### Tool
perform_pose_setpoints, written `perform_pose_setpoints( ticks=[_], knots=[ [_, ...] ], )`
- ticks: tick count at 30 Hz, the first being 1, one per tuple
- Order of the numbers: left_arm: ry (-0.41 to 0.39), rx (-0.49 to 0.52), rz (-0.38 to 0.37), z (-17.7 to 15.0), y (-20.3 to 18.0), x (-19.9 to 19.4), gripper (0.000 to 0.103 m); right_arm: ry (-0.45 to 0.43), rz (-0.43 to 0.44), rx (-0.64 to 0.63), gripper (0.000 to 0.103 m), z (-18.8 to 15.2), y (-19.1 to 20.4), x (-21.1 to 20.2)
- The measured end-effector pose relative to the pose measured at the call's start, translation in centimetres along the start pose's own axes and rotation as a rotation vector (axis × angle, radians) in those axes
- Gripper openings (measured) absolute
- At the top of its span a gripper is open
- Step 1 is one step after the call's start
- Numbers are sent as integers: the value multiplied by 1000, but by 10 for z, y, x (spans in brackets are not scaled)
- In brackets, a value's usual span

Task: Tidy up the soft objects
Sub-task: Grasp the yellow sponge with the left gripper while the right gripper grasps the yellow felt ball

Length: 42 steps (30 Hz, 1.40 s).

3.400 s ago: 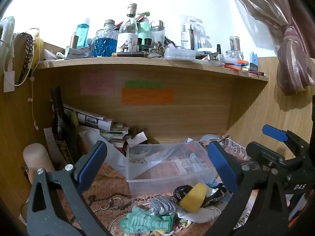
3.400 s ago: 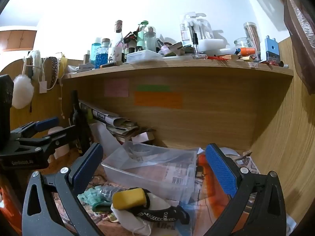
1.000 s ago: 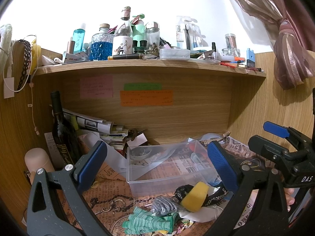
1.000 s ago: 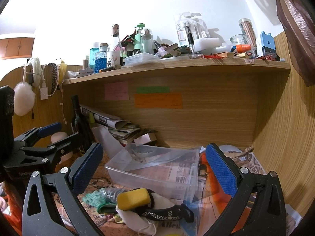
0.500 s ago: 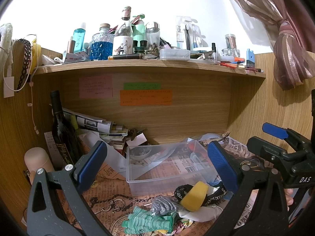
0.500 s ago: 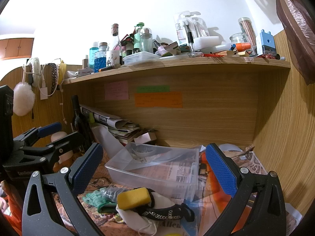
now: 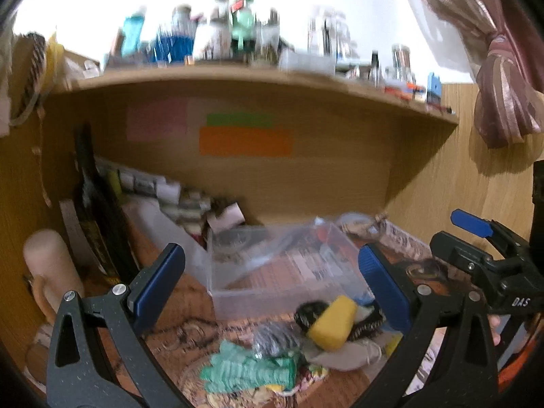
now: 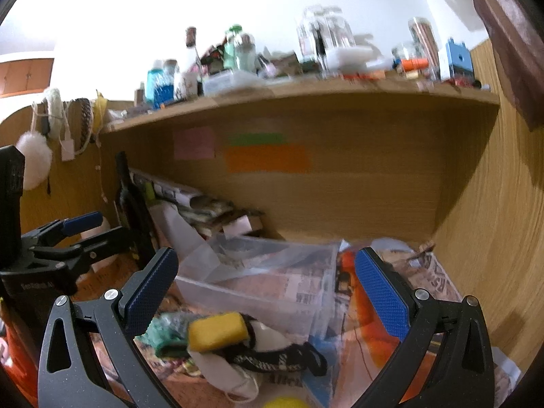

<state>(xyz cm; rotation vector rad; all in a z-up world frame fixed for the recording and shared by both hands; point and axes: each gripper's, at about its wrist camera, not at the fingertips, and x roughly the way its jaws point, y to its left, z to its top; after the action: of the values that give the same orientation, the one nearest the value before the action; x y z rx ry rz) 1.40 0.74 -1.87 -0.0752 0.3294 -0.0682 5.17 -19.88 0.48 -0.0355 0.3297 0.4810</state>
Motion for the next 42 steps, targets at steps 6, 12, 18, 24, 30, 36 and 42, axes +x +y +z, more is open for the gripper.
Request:
perform_pose_setpoints(
  ticks=[6,12,18,24,30,36,42],
  knots=[
    [119,-14,-8,-24,4,26,103,133,-16,17,103,-25,-15,18],
    [189,-14,-59,-42,-9,41,103,259,-18,43,103,-56,-24,28],
    [248,36,-108,-53,-33,56,90,359,2,109,90,-83,-33,32],
    [305,34,-140,-62,-44,74,80,434,32,138,69,-103,-38,35],
    [351,47,-158,-71,-53,90,61,468,82,134,42,-113,-33,37],
    [373,45,-174,-75,-56,95,42,436,73,118,42,-109,-30,33],
    [310,53,-163,-60,-56,80,41,361,62,118,42,-86,-36,29]
  ],
)
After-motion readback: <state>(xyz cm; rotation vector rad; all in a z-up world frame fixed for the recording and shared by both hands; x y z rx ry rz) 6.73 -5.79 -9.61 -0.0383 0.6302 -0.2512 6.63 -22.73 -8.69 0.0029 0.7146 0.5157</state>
